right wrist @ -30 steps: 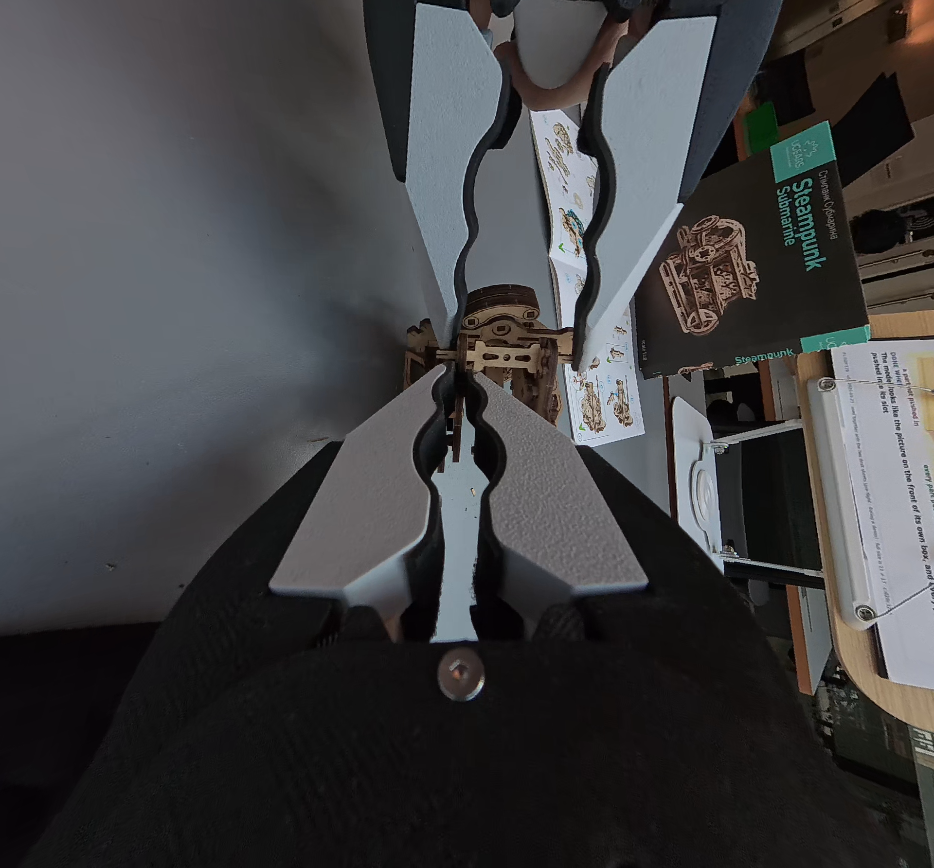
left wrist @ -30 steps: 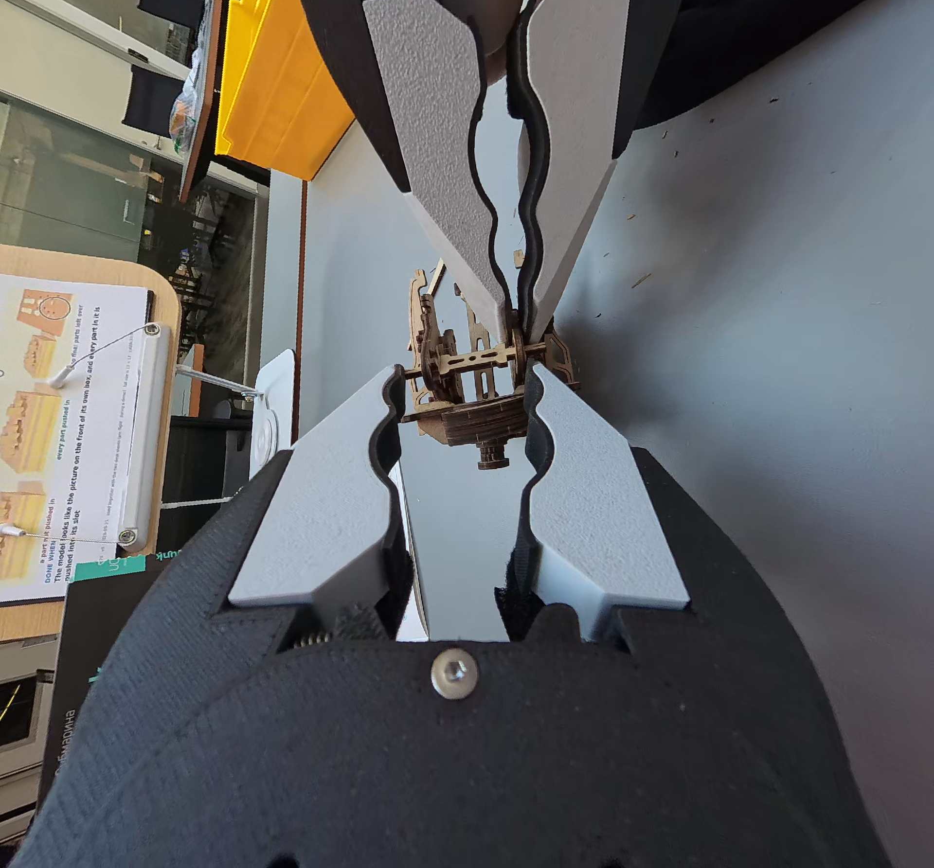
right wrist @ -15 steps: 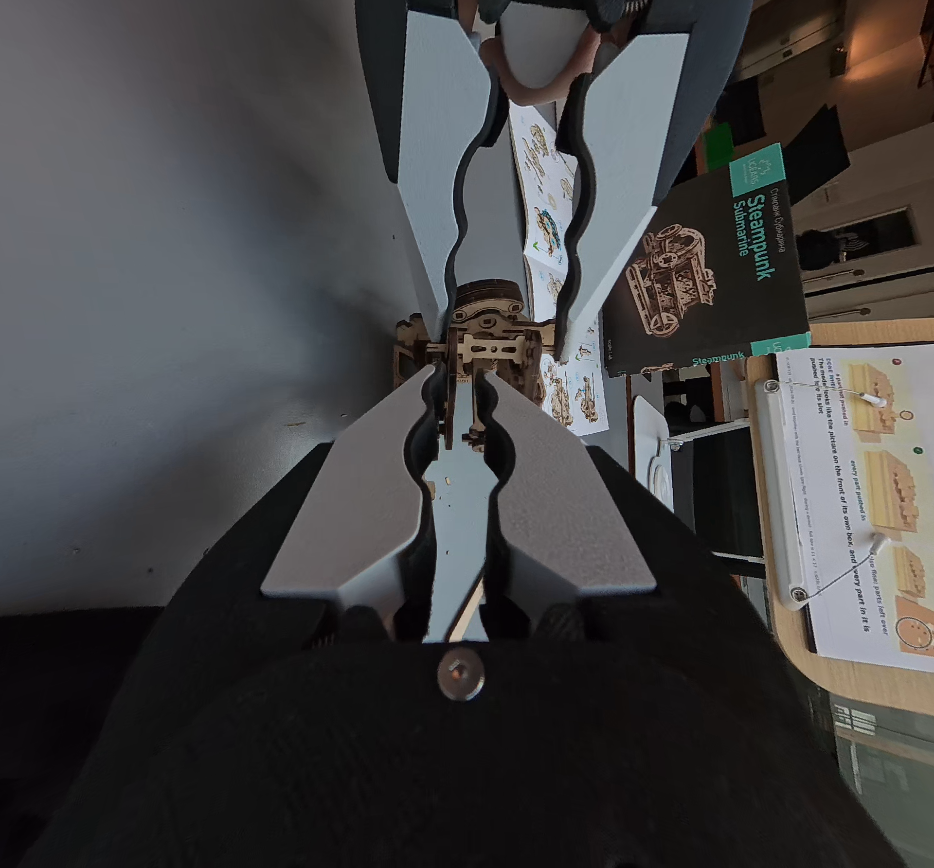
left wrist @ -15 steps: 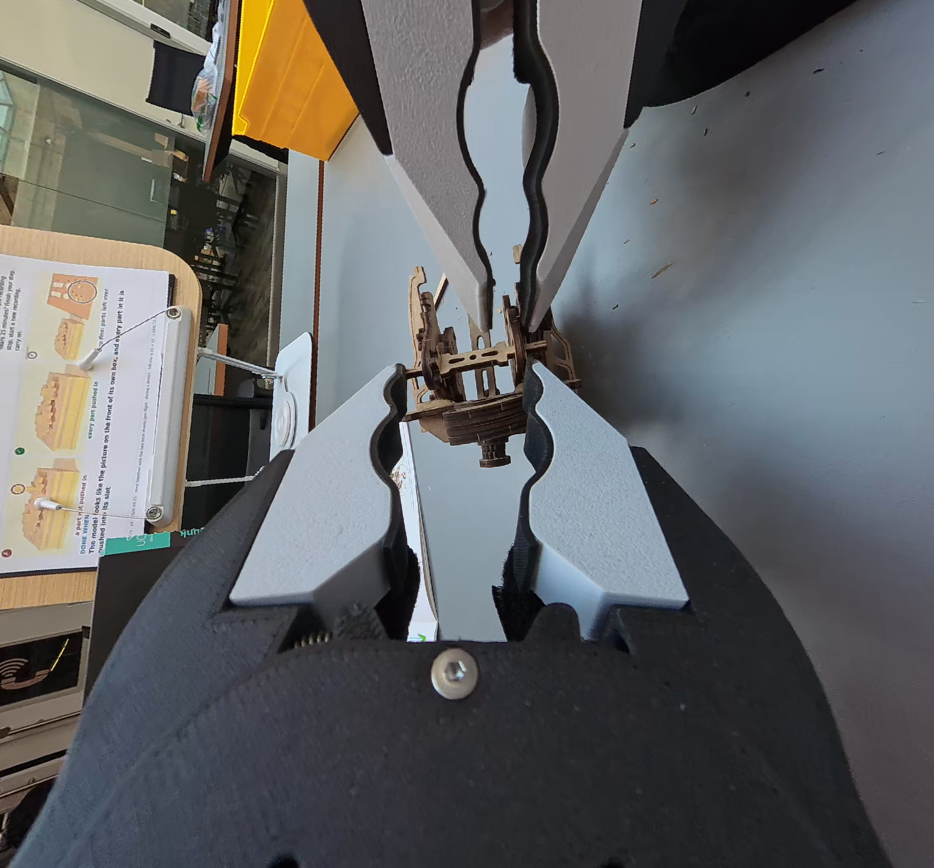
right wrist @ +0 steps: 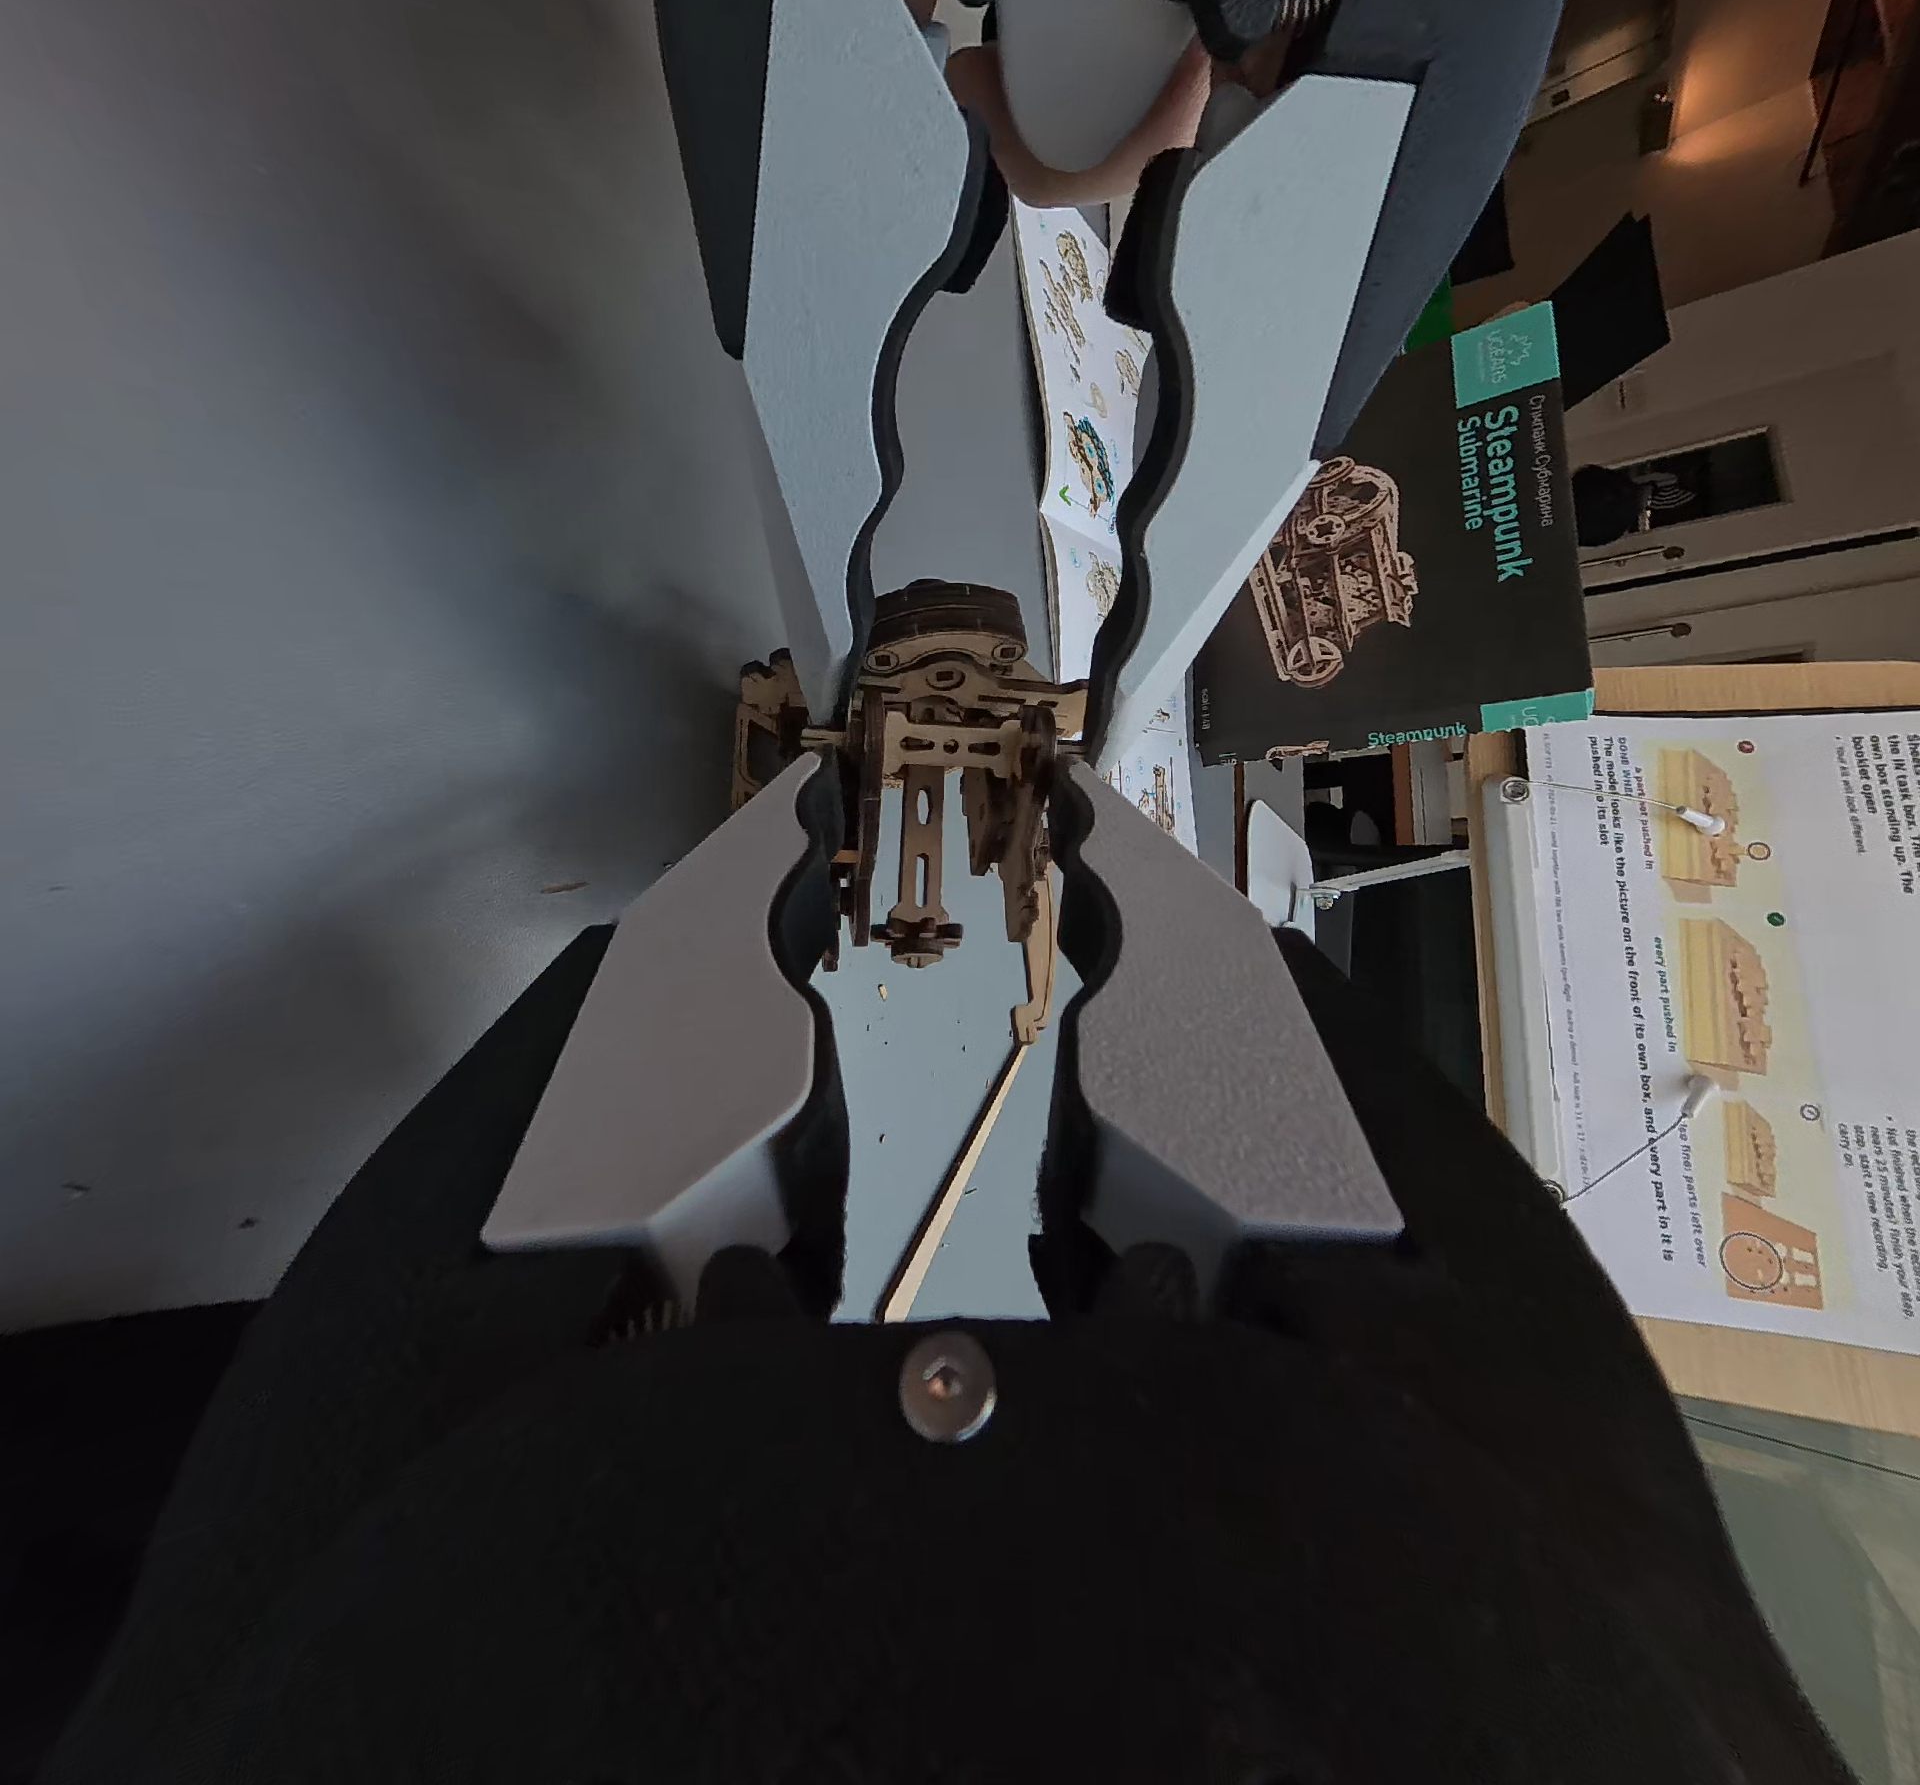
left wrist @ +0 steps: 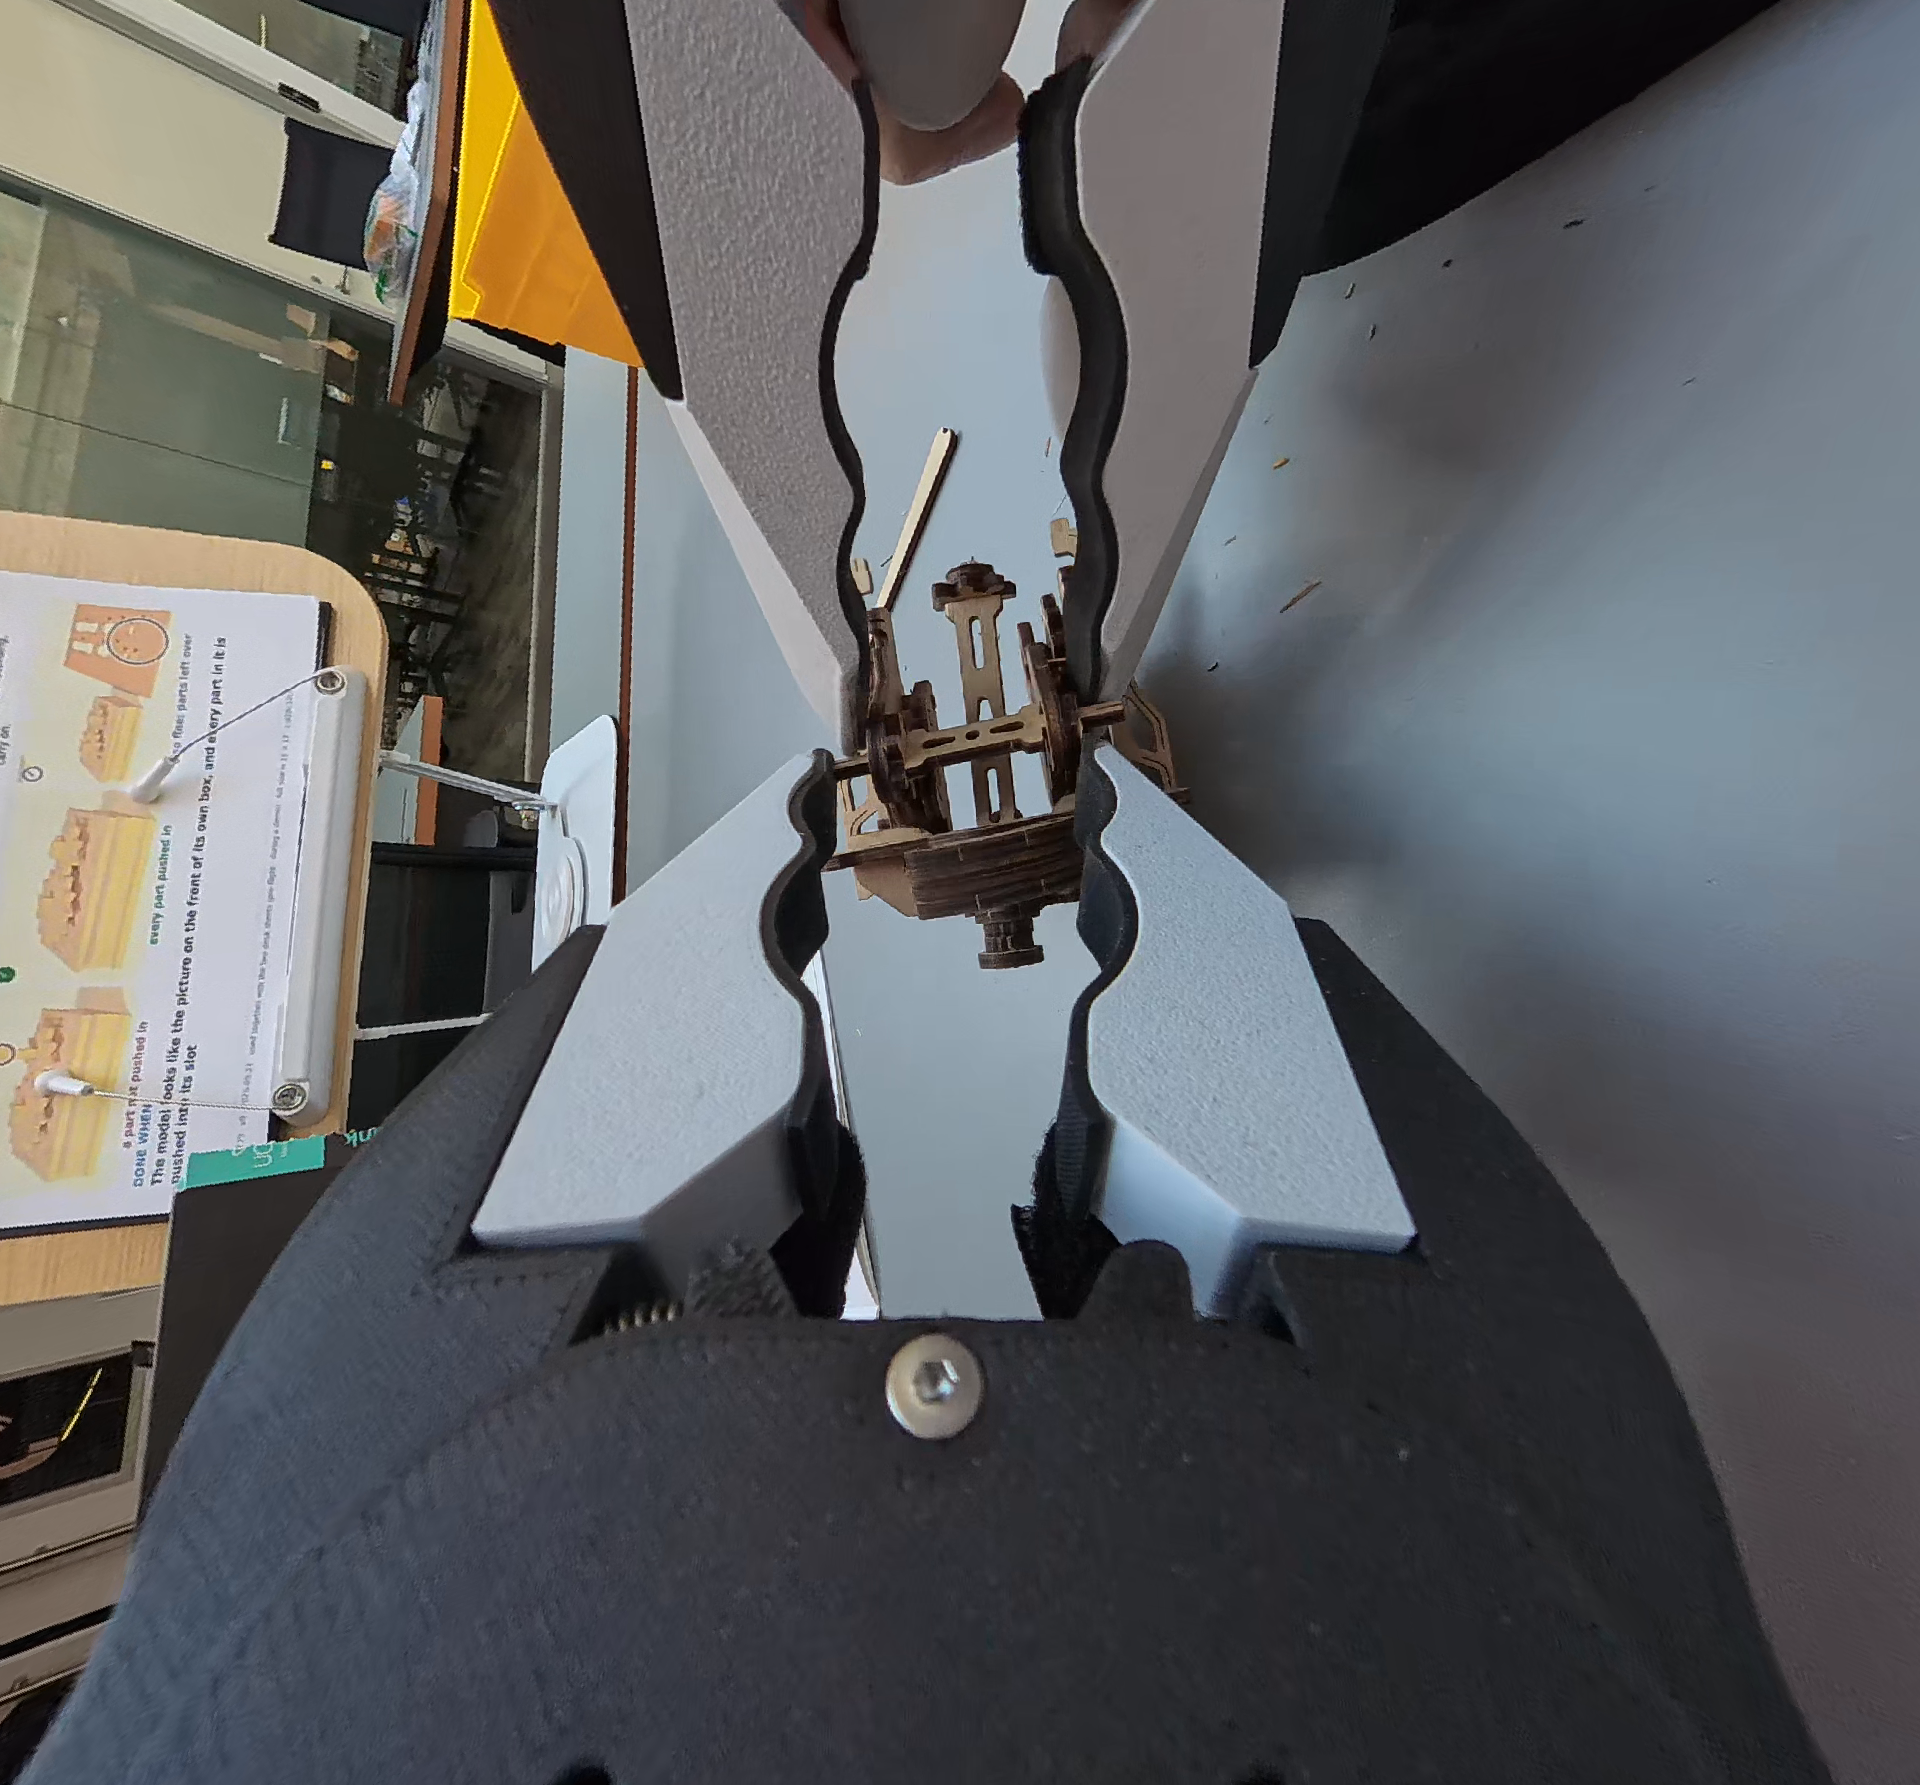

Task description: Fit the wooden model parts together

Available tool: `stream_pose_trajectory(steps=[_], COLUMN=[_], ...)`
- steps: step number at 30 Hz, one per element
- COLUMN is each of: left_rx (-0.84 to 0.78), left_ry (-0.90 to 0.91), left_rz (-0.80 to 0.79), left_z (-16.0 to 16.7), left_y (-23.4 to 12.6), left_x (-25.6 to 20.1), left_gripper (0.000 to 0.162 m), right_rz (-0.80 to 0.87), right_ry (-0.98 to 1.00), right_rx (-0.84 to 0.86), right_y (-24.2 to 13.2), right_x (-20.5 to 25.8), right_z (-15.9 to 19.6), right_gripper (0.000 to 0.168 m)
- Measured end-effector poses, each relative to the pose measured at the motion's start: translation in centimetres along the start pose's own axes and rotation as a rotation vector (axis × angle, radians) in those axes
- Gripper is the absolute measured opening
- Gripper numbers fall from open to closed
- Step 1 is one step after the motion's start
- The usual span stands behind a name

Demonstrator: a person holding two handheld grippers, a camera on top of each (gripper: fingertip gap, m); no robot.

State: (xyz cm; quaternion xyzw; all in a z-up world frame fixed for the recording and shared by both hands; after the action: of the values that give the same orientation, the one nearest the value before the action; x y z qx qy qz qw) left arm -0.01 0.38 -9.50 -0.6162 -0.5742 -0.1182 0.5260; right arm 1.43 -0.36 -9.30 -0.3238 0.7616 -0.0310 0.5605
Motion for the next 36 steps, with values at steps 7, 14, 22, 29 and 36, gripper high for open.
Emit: stream_pose_trajectory(steps=[7,14,22,29,36], left_rx=[-0.016,-0.029,-0.035,-0.008,0.016], left_ry=[-0.004,-0.091,-0.049,-0.087,-0.125], left_rz=[-0.033,-0.057,-0.046,-0.019,-0.015], left_z=[-0.25,0.06,-0.02,0.03,0.3], left_y=[-0.04,-0.04,0.18,0.27,0.57], left_x=[0.25,0.65,-0.01,0.17,0.19], left_gripper=[0.045,0.048,0.037,0.037,0.036], right_rz=[0.014,0.027,0.009,0.005,0.002], right_ry=[-0.006,0.035,0.047,0.099,0.141], right_rx=[0.009,0.003,-0.013,-0.017,-0.002], right_y=[-0.22,-0.21,-0.22,-0.1,0.21], right_x=[-0.25,-0.62,-0.34,-0.45,-0.42], right_z=[0.03,0.26,0.32,0.42,0.71], right_gripper=[0.036,0.036,0.036,0.035,0.035])
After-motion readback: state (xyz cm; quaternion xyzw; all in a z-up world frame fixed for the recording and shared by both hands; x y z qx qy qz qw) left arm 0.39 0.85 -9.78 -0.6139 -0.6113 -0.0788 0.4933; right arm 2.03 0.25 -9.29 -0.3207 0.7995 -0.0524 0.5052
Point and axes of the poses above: each gripper's, where its closed fingertips meet, y out along the fingers, z out of its underside, x = y × z across the jaws, the point moved 2 cm from there along -y, back along the fingers, and after that the axes turned 2 degrees about z, right-handed, at the moved point
